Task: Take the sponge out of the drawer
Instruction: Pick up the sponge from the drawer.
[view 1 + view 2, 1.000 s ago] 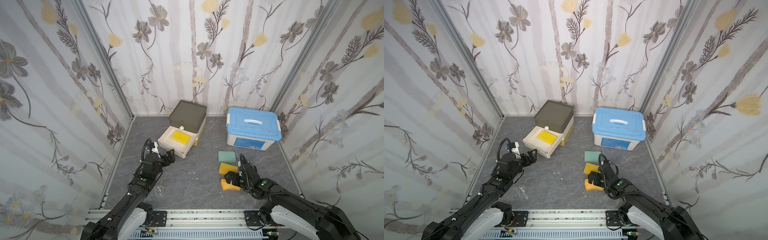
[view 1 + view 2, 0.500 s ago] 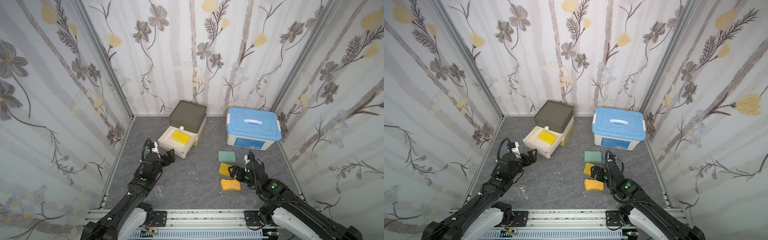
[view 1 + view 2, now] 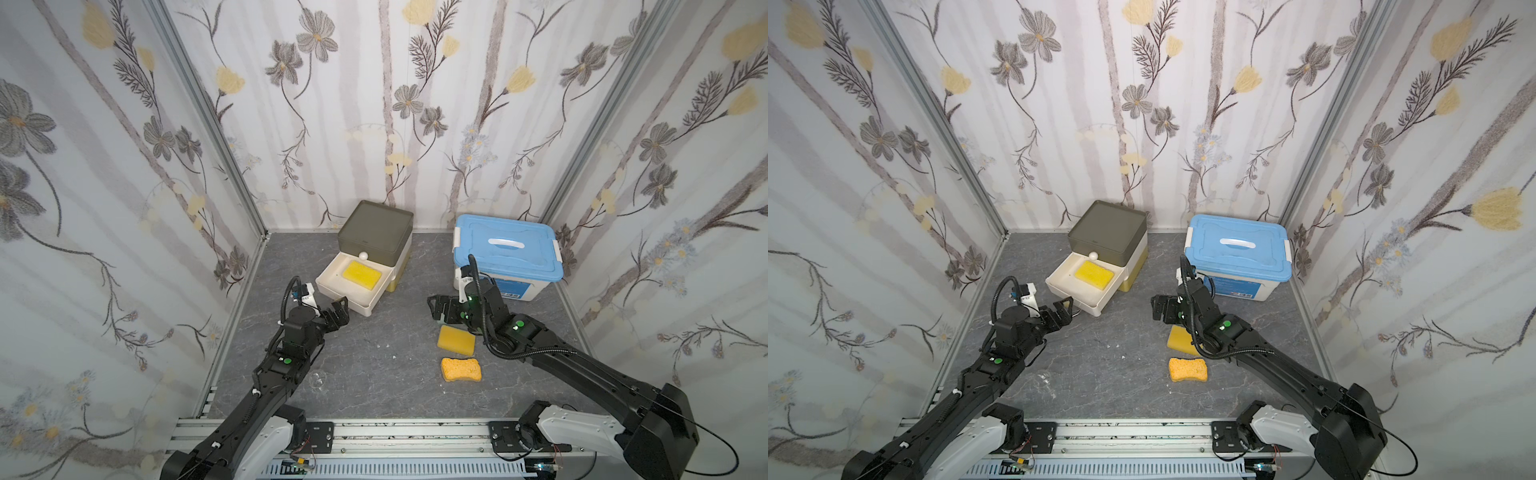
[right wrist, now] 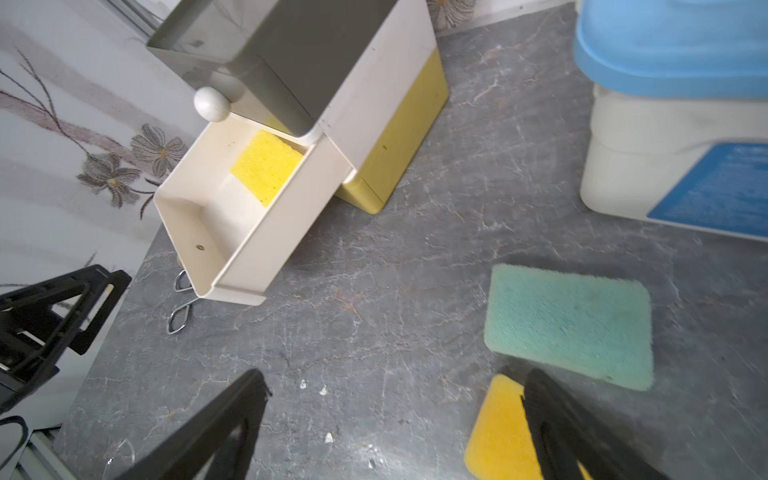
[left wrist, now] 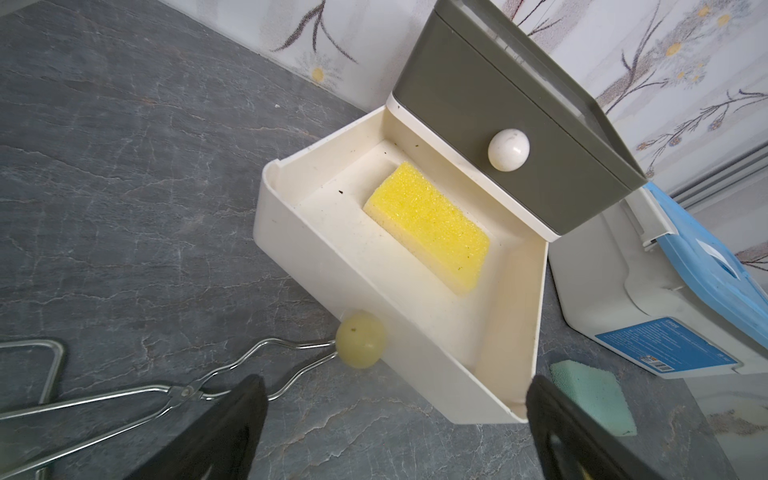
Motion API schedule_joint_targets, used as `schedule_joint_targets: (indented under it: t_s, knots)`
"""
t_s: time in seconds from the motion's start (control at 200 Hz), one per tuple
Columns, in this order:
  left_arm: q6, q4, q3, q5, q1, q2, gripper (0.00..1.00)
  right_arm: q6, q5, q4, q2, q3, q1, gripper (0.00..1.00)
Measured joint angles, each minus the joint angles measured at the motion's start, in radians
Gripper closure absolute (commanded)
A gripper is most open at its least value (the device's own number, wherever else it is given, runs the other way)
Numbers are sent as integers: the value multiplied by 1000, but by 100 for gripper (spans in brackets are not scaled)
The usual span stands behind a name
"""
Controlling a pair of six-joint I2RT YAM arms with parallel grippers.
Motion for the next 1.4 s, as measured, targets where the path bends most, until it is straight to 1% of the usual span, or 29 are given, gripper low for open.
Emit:
schedule_joint_targets:
  t_s: [0.19,0.3,0.445,0.63,0.789,0.984,1.094,1.249,1.399]
  knots:
    - [0,-26,8,11,0,-2,0,-66,5,26,137,142,65,3]
    - [0,-34,12,19,0,0,3,-113,22,22,237,268,98,5]
    - [0,-31,27,44,2,29,9,-173,34,13,373,429,124,6]
    - [0,-29,42,82,17,79,18,-235,22,9,482,580,135,8]
    - [0,-35,46,103,27,63,24,-283,8,-10,612,737,149,11]
    - [0,-66,45,78,33,-15,24,-338,17,-100,783,917,178,14]
    - [0,-91,43,69,34,-41,24,-376,55,-141,867,1006,196,16]
    - [0,-105,41,66,35,-49,24,-422,134,-207,953,1081,217,20]
    - [0,-112,39,62,36,-51,24,-457,187,-243,1004,1108,220,20]
